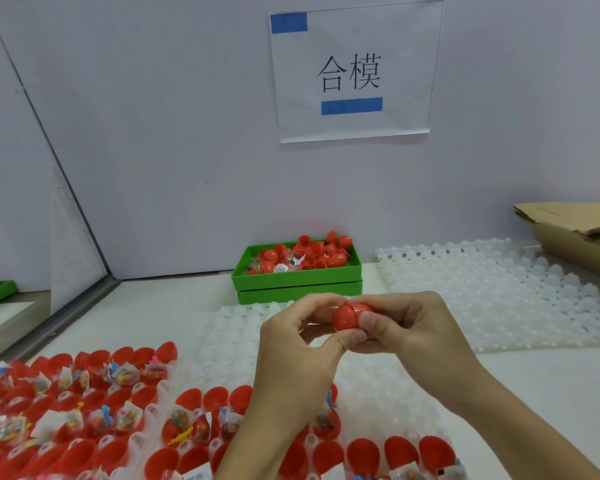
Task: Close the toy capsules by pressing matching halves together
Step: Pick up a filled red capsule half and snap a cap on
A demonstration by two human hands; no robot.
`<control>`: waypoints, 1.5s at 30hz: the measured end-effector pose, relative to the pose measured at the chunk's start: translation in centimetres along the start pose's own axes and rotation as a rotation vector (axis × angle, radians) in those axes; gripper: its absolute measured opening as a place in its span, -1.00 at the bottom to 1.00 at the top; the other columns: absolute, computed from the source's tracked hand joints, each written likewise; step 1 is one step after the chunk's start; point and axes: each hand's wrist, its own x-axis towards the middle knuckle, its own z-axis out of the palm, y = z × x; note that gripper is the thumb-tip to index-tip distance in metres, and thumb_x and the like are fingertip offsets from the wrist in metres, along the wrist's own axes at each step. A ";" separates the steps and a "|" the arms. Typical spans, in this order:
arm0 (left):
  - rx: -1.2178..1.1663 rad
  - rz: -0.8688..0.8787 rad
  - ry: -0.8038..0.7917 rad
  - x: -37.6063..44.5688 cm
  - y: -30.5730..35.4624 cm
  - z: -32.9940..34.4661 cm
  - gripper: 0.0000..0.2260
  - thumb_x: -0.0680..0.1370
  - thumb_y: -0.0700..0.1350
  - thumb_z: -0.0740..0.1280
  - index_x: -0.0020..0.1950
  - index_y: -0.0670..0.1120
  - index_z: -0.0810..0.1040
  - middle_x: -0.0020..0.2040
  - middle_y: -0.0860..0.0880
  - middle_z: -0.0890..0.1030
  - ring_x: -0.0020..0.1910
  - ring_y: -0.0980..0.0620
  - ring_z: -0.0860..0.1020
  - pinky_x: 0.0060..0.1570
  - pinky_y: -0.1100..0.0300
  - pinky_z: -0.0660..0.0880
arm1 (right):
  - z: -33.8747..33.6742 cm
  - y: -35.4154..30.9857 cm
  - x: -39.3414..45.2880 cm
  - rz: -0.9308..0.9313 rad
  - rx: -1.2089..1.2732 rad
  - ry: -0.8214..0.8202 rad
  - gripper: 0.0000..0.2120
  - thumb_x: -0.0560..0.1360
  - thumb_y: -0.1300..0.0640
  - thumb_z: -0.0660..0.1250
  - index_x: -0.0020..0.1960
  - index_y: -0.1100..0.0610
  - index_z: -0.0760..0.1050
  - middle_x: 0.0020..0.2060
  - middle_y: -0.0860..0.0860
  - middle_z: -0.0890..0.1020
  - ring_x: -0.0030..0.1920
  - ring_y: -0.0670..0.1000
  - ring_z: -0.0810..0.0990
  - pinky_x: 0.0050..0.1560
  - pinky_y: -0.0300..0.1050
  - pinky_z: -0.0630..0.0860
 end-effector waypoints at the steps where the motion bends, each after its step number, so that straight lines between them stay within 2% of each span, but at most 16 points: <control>1: -0.014 -0.003 0.000 0.0 0.0 0.0 -0.67 0.37 -0.26 0.57 -0.02 0.12 0.65 -0.13 0.13 0.70 -0.08 0.15 0.67 -0.06 0.35 0.57 | -0.1 -0.1 0.0 0.001 0.002 -0.006 -0.76 0.50 0.39 0.34 -0.01 0.12 0.68 -0.17 0.09 0.75 -0.16 0.10 0.74 -0.19 -0.18 0.65; 6: -0.038 -0.010 0.007 0.1 0.0 -0.2 -0.71 0.38 -0.24 0.55 0.02 0.05 0.66 -0.10 0.15 0.70 -0.06 0.18 0.67 -0.06 0.37 0.57 | -0.2 0.0 0.0 0.017 0.033 -0.006 -0.80 0.45 0.27 0.38 0.06 0.18 0.66 -0.14 0.11 0.74 -0.15 0.11 0.74 -0.17 -0.16 0.66; 9: -0.069 -0.016 0.014 0.2 0.0 -0.3 -0.74 0.38 -0.21 0.55 0.01 0.03 0.66 -0.10 0.15 0.71 -0.06 0.17 0.67 -0.06 0.34 0.58 | -0.3 0.0 0.0 0.008 0.043 0.000 -0.71 0.35 0.15 0.41 0.05 0.18 0.67 -0.14 0.11 0.74 -0.15 0.11 0.74 -0.18 -0.15 0.66; 15: -0.090 -0.011 0.046 0.2 -0.2 -0.2 -0.72 0.35 -0.22 0.57 -0.09 0.12 0.65 -0.17 0.16 0.71 -0.11 0.16 0.68 -0.10 0.37 0.57 | -0.5 -0.2 0.1 0.027 0.011 -0.008 -0.71 0.30 0.18 0.47 0.02 0.12 0.67 -0.17 0.07 0.75 -0.16 0.08 0.74 -0.20 -0.17 0.65; 18: -0.137 0.001 0.033 0.3 -0.3 -0.4 -0.70 0.31 -0.25 0.58 -0.09 0.07 0.67 -0.17 0.11 0.72 -0.13 0.13 0.69 -0.12 0.36 0.58 | -0.5 -0.2 0.1 0.036 -0.004 0.013 -0.66 0.25 0.14 0.48 0.02 0.12 0.68 -0.16 0.05 0.75 -0.14 0.06 0.74 -0.18 -0.16 0.66; 22: -0.213 -0.001 -0.009 0.3 -0.3 -0.7 -0.68 0.25 -0.15 0.55 -0.02 0.03 0.69 -0.09 0.10 0.73 -0.06 0.13 0.69 -0.07 0.36 0.57 | -0.5 -0.2 0.1 0.017 -0.003 0.025 -0.74 0.34 0.31 0.50 0.02 0.16 0.68 -0.16 0.06 0.75 -0.12 0.05 0.74 -0.16 -0.18 0.65; 26: -0.191 0.043 -0.068 0.4 -0.4 -0.9 -0.64 0.38 -0.33 0.50 0.06 0.06 0.68 -0.01 0.10 0.71 0.04 0.14 0.66 0.00 0.36 0.56 | -0.6 -0.4 0.1 0.000 -0.010 0.024 -0.74 0.32 0.35 0.51 0.00 0.17 0.69 -0.16 0.05 0.75 -0.12 0.05 0.74 -0.16 -0.21 0.64; 31: -0.119 0.064 -0.022 0.4 -0.4 -0.9 -0.58 0.38 -0.40 0.49 0.00 0.11 0.69 -0.06 0.13 0.71 0.01 0.15 0.65 -0.05 0.38 0.56 | -0.4 -0.8 -0.1 -0.045 -0.084 -0.002 -0.73 0.29 0.28 0.53 -0.03 0.08 0.71 -0.17 -0.02 0.75 -0.15 0.01 0.74 -0.20 -0.24 0.63; 37: -0.034 0.082 0.028 0.4 -0.4 -0.6 -0.56 0.38 -0.44 0.46 -0.09 0.14 0.70 -0.12 0.20 0.71 -0.06 0.21 0.64 -0.09 0.42 0.53 | -0.3 -0.6 -0.1 -0.057 -0.156 0.019 -0.67 0.33 0.39 0.53 -0.08 -0.01 0.71 -0.18 -0.07 0.75 -0.21 -0.01 0.73 -0.22 -0.23 0.64; 41: 0.028 0.097 0.039 0.2 -0.5 -0.4 -0.55 0.40 -0.48 0.42 -0.06 0.10 0.70 -0.15 0.20 0.71 -0.08 0.20 0.65 -0.11 0.38 0.56 | -0.2 -0.3 -0.1 -0.063 -0.182 0.003 -0.62 0.36 0.41 0.50 -0.12 -0.09 0.71 -0.18 -0.09 0.75 -0.16 -0.02 0.74 -0.15 -0.20 0.66; 45: 0.146 0.110 0.027 0.0 -0.8 -0.3 -0.56 0.42 -0.52 0.37 0.06 -0.02 0.68 -0.25 0.38 0.63 -0.14 0.27 0.67 -0.09 0.46 0.53 | 0.2 0.0 -0.2 -0.066 -0.164 -0.013 -0.49 0.40 0.48 0.43 -0.17 -0.18 0.70 -0.20 -0.10 0.74 -0.14 -0.04 0.74 -0.16 -0.23 0.65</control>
